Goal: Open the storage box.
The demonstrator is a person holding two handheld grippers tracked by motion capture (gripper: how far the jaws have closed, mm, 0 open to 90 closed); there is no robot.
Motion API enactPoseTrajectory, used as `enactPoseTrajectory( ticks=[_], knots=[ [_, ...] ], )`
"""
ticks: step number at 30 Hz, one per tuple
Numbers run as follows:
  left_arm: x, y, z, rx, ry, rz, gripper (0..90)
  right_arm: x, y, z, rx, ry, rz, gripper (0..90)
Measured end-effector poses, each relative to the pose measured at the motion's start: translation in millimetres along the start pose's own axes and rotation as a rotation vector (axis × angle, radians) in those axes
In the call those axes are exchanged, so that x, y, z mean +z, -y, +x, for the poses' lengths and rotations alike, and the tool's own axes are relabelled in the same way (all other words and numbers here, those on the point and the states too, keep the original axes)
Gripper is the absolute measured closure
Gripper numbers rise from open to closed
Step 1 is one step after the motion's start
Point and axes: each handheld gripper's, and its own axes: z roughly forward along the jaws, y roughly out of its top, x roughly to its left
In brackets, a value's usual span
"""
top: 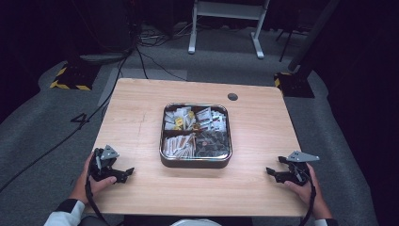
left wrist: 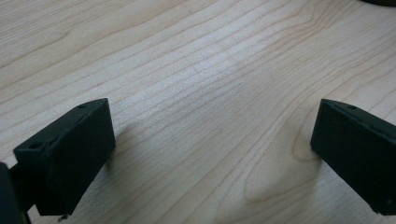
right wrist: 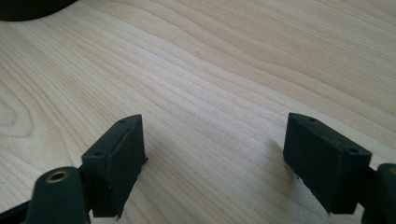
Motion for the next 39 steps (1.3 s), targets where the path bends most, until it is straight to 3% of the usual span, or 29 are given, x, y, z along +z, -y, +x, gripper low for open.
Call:
enactPoseTrajectory(
  ticks=[11, 15, 18, 22, 39],
  knots=[
    [-1.7, 1.8, 0.6, 0.002, 0.0, 0.001, 0.2, 0.3, -0.5, 0.2, 0.01, 0.009, 0.006, 20.3],
    [-1.6, 1.8, 0.6, 0.002, 0.0, 0.0, 0.2, -0.5, -4.6, -1.8, 0.029, 0.018, 0.038, 22.1],
    [-1.7, 1.8, 0.6, 0.001, 0.0, 0.0, 0.2, 0.2, -6.1, -3.7, 0.033, 0.006, 0.042, 17.9],
    [-1.7, 1.8, 0.6, 0.002, 0.0, 0.0, 0.2, 0.1, -11.7, -7.2, 0.049, -0.012, 0.013, 19.4],
    [-1.8, 1.9, 0.8, 0.004, 0.001, 0.0, 0.3, 5.9, -63.4, 14.7, -0.078, -0.084, -0.017, 21.7]
  ],
)
